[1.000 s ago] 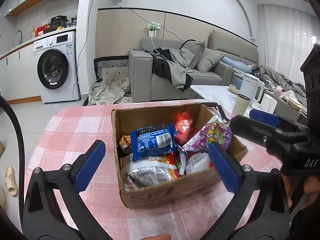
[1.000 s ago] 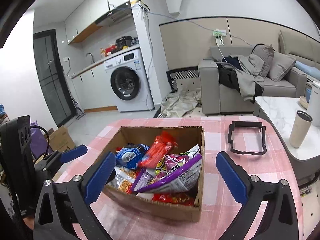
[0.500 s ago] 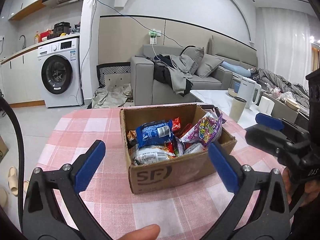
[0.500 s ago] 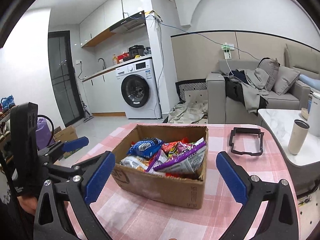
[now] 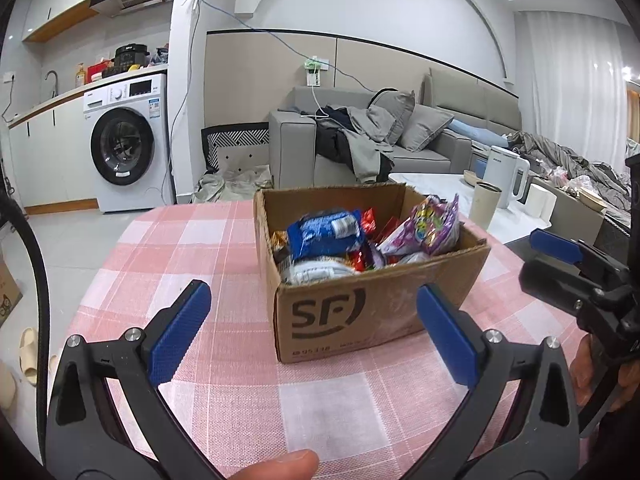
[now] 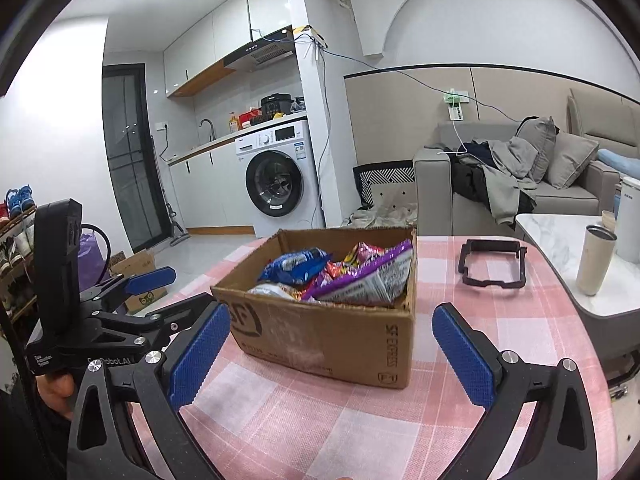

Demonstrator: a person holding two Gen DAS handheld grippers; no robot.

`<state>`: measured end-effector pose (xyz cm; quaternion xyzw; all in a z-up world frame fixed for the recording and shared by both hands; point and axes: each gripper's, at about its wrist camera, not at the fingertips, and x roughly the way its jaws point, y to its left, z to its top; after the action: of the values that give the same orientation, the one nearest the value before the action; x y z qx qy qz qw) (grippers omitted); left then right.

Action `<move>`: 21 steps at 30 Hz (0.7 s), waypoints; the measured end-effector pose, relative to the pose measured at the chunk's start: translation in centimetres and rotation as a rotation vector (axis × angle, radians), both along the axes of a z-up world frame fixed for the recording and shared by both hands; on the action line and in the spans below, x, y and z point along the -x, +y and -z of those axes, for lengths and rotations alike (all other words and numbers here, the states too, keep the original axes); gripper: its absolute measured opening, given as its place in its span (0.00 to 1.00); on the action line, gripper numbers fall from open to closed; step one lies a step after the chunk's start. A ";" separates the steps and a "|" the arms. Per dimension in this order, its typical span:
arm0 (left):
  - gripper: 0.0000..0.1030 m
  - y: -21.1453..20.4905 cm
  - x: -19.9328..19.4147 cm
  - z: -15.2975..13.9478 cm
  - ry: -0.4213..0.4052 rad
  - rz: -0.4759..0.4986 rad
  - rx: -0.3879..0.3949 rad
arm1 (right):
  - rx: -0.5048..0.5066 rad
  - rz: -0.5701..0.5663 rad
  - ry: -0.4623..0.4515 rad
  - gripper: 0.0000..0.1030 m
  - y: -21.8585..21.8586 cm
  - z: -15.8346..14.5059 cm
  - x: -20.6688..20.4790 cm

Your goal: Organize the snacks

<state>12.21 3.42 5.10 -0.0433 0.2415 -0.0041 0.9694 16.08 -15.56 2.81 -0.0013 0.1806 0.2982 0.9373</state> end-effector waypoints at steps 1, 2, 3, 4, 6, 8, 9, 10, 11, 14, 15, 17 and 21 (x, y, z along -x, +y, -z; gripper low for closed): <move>1.00 0.1 -0.2 0.3 0.001 -0.003 0.003 | 0.002 0.002 -0.002 1.00 0.0 0.3 0.0; 1.00 0.2 -0.3 0.5 0.001 -0.005 0.004 | 0.006 0.004 -0.006 1.00 0.1 0.6 -0.1; 1.00 0.3 -0.2 0.8 0.001 -0.009 0.004 | 0.007 0.004 -0.008 1.00 0.2 0.8 -0.1; 1.00 0.4 -0.4 1.1 0.001 -0.013 0.005 | 0.011 0.005 -0.009 1.00 0.3 1.0 -0.2; 1.00 0.5 -0.4 1.6 -0.002 -0.017 0.012 | 0.012 0.007 -0.018 1.00 0.4 1.4 -0.2; 1.00 0.6 -0.5 2.0 -0.006 -0.020 0.010 | 0.011 0.011 -0.028 1.00 0.5 1.6 -0.1; 1.00 0.6 -0.5 2.2 -0.007 -0.024 0.006 | 0.011 0.012 -0.033 1.00 0.5 1.8 -0.1; 1.00 0.5 -0.7 2.4 -0.007 -0.025 0.005 | 0.013 0.014 -0.037 1.00 0.5 2.0 -0.2; 1.00 0.6 -0.7 2.6 -0.008 -0.028 0.007 | 0.017 0.015 -0.037 1.00 0.6 2.1 -0.2; 1.00 0.4 -1.1 2.9 -0.006 -0.034 0.008 | 0.020 0.017 -0.036 1.00 0.6 2.4 -0.4; 1.00 0.5 -1.1 3.0 -0.007 -0.035 0.007 | 0.018 0.018 -0.036 1.00 0.6 2.5 -0.5; 1.00 0.4 -1.2 3.3 -0.010 -0.036 0.004 | 0.014 0.020 -0.035 1.00 0.5 2.7 -0.4; 1.00 0.1 -1.3 3.5 -0.016 -0.030 -0.005 | 0.007 0.026 -0.035 1.00 0.4 3.0 -0.6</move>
<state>13.47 3.55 1.59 -0.0446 0.2331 0.0108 0.9714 16.66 -15.19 -0.19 -0.0073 0.1653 0.2851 0.9441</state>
